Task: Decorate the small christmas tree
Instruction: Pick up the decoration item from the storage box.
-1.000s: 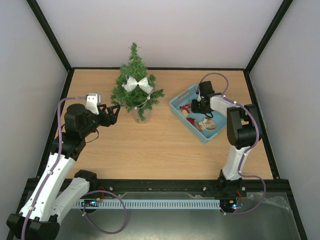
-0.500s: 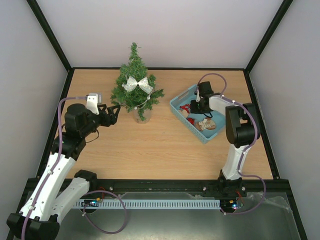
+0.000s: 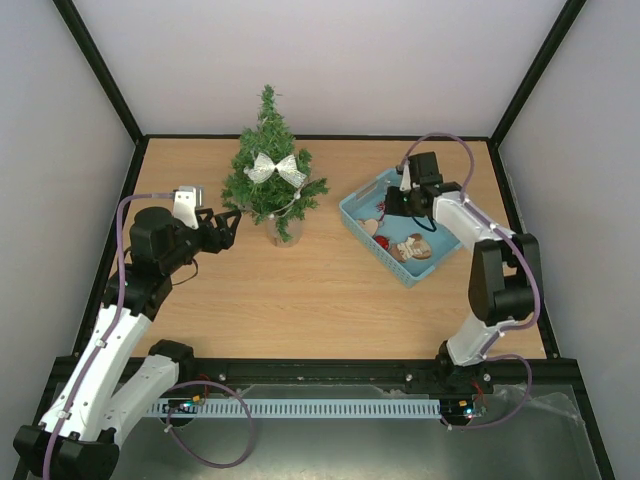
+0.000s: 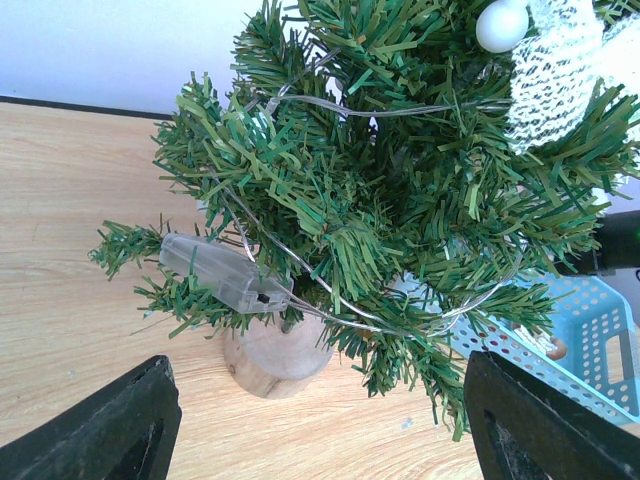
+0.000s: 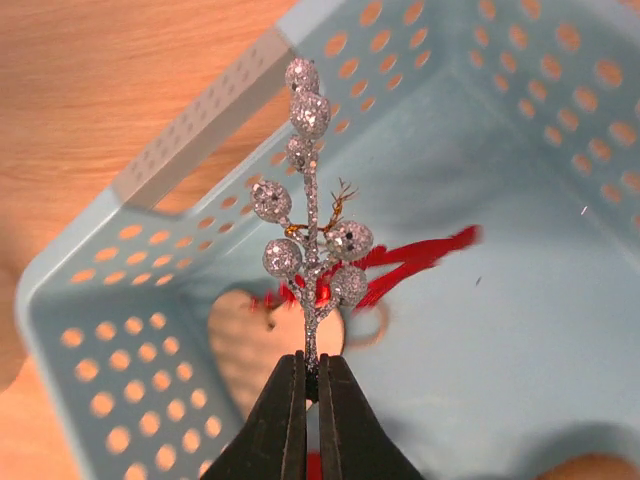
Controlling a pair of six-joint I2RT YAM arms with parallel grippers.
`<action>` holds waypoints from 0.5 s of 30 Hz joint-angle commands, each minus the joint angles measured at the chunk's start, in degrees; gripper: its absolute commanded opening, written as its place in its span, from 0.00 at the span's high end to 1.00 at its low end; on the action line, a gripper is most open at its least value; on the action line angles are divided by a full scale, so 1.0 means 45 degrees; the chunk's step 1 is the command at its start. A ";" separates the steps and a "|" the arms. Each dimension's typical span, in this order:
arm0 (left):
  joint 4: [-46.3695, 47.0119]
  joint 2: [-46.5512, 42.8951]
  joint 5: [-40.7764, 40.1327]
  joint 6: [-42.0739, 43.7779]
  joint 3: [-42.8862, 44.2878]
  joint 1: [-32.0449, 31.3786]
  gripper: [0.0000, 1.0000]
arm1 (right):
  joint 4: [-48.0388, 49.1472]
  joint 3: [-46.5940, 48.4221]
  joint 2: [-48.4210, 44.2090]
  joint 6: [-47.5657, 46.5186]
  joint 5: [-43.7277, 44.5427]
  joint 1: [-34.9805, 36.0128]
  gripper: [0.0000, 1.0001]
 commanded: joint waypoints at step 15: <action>0.0772 -0.0254 0.0923 0.0086 -0.0232 -0.0276 0.25 | -0.2647 -0.0961 -0.2993 0.2841 -0.2297 0.0377 0.98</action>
